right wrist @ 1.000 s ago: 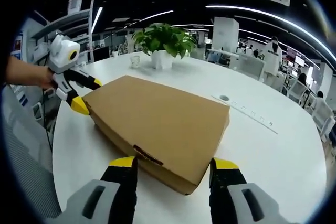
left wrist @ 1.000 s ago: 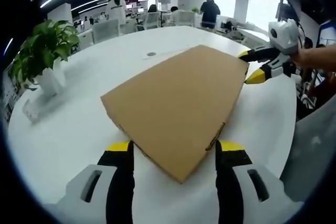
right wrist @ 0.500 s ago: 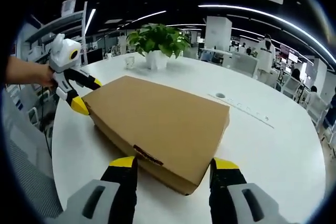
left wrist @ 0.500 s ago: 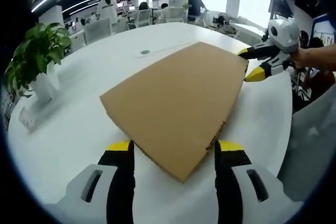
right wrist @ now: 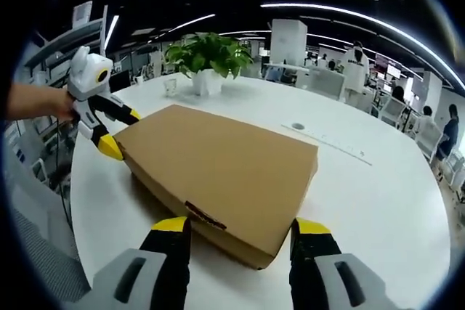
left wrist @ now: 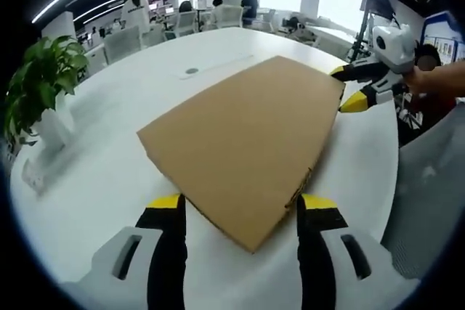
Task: Operate the shoe box by opening the lid, removing the specified soft item, and placing it in the target area until the item is outside and the box remains undamaged.
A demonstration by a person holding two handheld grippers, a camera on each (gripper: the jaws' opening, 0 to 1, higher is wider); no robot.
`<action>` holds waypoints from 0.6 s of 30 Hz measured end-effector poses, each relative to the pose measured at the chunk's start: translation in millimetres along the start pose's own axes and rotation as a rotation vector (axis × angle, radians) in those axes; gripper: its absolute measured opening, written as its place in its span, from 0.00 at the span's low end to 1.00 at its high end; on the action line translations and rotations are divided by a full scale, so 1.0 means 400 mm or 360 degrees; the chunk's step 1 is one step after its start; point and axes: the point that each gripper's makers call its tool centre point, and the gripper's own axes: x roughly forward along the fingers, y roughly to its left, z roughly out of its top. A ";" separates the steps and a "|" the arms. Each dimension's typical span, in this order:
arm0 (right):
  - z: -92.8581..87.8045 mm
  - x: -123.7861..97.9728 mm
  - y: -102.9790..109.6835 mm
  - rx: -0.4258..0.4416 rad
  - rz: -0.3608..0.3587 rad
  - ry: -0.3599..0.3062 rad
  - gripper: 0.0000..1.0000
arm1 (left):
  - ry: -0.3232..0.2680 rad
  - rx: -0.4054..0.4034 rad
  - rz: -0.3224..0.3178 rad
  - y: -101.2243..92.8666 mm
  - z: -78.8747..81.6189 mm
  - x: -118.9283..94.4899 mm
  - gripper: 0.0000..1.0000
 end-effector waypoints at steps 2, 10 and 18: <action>-0.002 -0.002 0.005 0.0012 -0.0013 0.0010 0.51 | 0.0010 0.0018 -0.0018 0.002 -0.001 -0.001 0.60; -0.007 -0.010 0.020 0.0066 -0.0043 0.0011 0.51 | 0.0008 0.0051 -0.0055 0.007 -0.006 -0.003 0.60; -0.009 -0.019 0.032 0.0113 -0.0045 0.0042 0.51 | 0.0022 0.0064 -0.0077 0.006 -0.009 -0.006 0.59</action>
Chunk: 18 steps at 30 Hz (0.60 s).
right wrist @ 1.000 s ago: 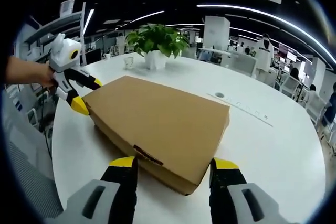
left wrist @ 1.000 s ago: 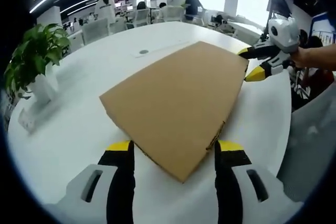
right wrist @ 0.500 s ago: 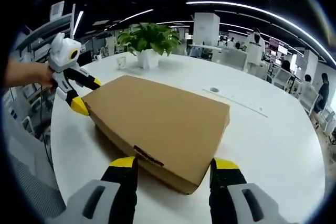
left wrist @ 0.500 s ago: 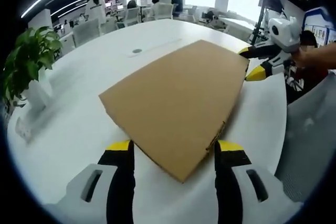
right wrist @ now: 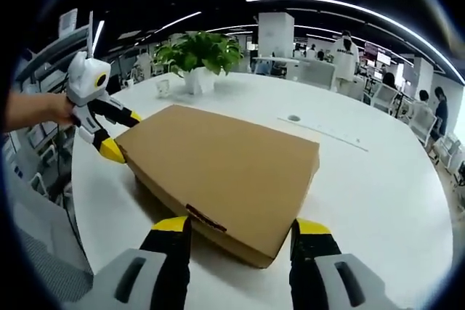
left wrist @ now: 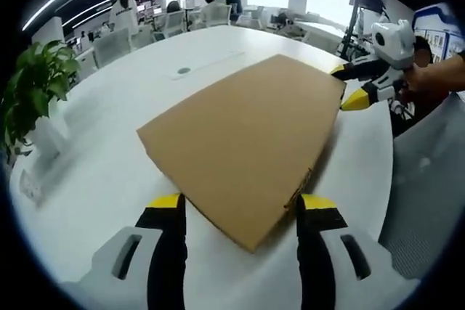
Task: Operate the shoe box by opening the lid, removing the specified soft item, and placing it in the target area until the item is outside and the box remains undamaged.
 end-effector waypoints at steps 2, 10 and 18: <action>-0.001 -0.002 0.002 0.0008 -0.0001 0.0001 0.51 | -0.0001 -0.0004 -0.0003 0.001 -0.002 -0.001 0.59; -0.006 -0.012 0.016 0.0052 0.0016 0.0017 0.49 | 0.0025 0.0021 -0.0024 0.003 -0.008 -0.006 0.59; -0.011 -0.021 0.038 0.0063 0.0014 0.0018 0.49 | 0.0049 0.0036 -0.0034 0.001 -0.018 -0.017 0.58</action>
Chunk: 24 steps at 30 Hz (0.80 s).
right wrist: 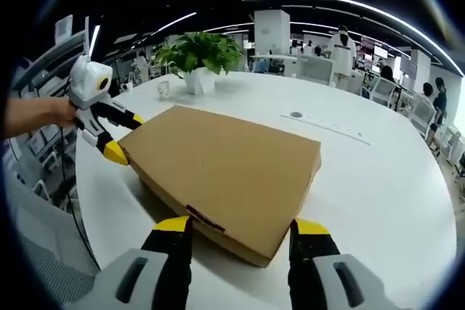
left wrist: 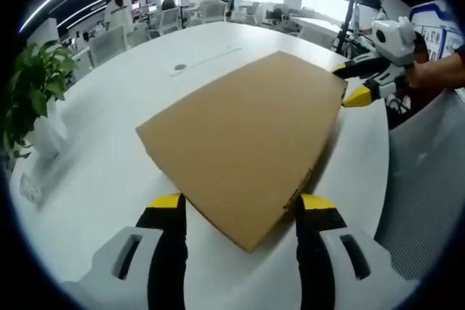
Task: Operate the shoe box by opening the lid, removing the specified soft item, and placing it in the target area until the item is outside and the box remains undamaged.
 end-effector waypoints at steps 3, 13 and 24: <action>-0.002 -0.003 0.008 -0.0003 0.0011 0.0005 0.48 | 0.0010 0.0005 -0.0003 -0.001 -0.007 -0.007 0.58; -0.010 -0.007 0.042 -0.0033 0.0019 0.0022 0.47 | 0.0027 0.0014 -0.0006 0.000 -0.033 -0.030 0.58; -0.013 -0.006 0.065 -0.0085 0.0017 0.0030 0.46 | 0.0043 0.0039 -0.0001 -0.019 -0.051 -0.057 0.58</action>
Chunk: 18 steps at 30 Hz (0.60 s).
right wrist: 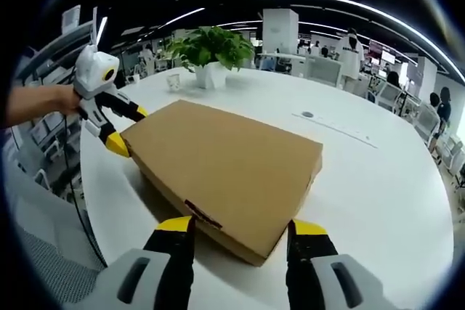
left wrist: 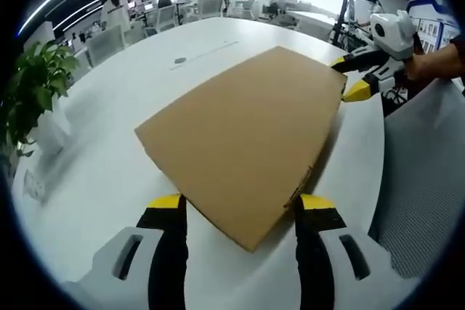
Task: Operate the shoe box by opening the lid, removing the specified soft item, and placing it in the target area until the item is outside and the box remains undamaged.
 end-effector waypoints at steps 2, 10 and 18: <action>0.000 0.001 0.004 -0.0008 0.0005 0.0000 0.46 | 0.0000 -0.0003 0.0002 -0.002 -0.003 -0.004 0.58; 0.002 0.004 0.024 -0.0038 0.0024 -0.0004 0.45 | 0.0003 -0.0012 0.0010 -0.002 -0.019 -0.022 0.58; 0.004 0.008 0.049 -0.0054 0.0050 -0.0006 0.44 | 0.0013 -0.0016 0.0013 0.007 -0.037 -0.037 0.58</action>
